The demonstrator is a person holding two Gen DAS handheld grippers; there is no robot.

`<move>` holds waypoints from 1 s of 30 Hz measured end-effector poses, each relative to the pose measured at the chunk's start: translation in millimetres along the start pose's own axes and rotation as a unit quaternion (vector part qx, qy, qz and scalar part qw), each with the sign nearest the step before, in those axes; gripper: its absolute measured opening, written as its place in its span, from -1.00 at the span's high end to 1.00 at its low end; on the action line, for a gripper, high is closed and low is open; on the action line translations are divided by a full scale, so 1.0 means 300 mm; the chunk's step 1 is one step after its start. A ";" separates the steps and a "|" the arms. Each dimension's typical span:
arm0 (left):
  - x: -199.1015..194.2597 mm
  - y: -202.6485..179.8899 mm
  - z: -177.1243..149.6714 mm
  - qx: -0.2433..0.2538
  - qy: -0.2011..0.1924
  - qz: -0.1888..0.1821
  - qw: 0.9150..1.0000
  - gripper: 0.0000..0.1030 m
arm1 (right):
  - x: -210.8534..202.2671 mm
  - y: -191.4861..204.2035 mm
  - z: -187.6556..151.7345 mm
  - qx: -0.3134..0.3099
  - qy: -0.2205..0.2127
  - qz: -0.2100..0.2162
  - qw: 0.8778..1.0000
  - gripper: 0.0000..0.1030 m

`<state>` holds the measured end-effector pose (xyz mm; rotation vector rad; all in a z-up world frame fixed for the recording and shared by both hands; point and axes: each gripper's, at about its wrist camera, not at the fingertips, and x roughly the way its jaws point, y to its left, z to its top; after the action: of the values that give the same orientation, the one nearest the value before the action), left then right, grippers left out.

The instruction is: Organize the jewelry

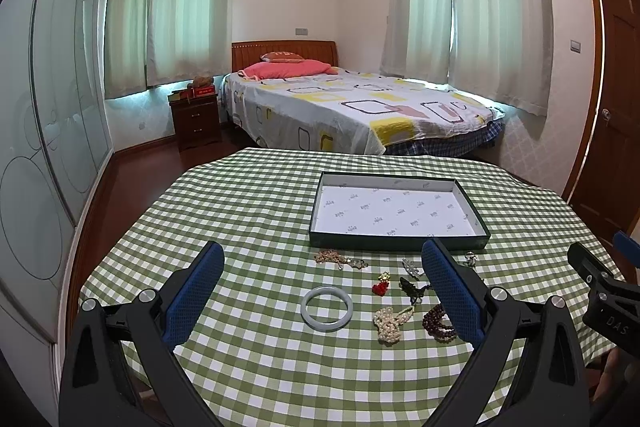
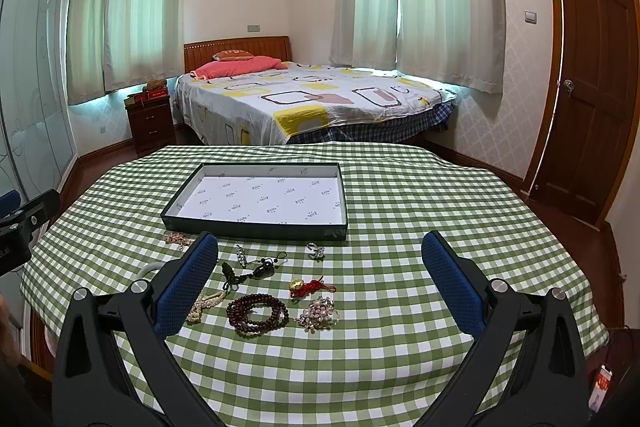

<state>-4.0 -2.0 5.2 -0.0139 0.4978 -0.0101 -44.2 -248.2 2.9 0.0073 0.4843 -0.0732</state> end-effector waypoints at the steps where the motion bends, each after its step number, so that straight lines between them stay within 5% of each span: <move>1: -0.001 0.000 0.000 0.000 0.000 0.000 1.000 -0.86 | 0.000 0.000 -0.001 0.000 0.000 0.000 1.000 -0.93; 30: -0.003 0.001 -0.007 -0.002 0.006 -0.003 1.000 -0.86 | -0.004 0.002 0.004 0.000 0.000 0.001 1.000 -0.93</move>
<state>-5.7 -1.7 3.9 -0.0184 0.5103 -0.0150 -44.8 -247.6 4.6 0.0069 0.4851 -0.0715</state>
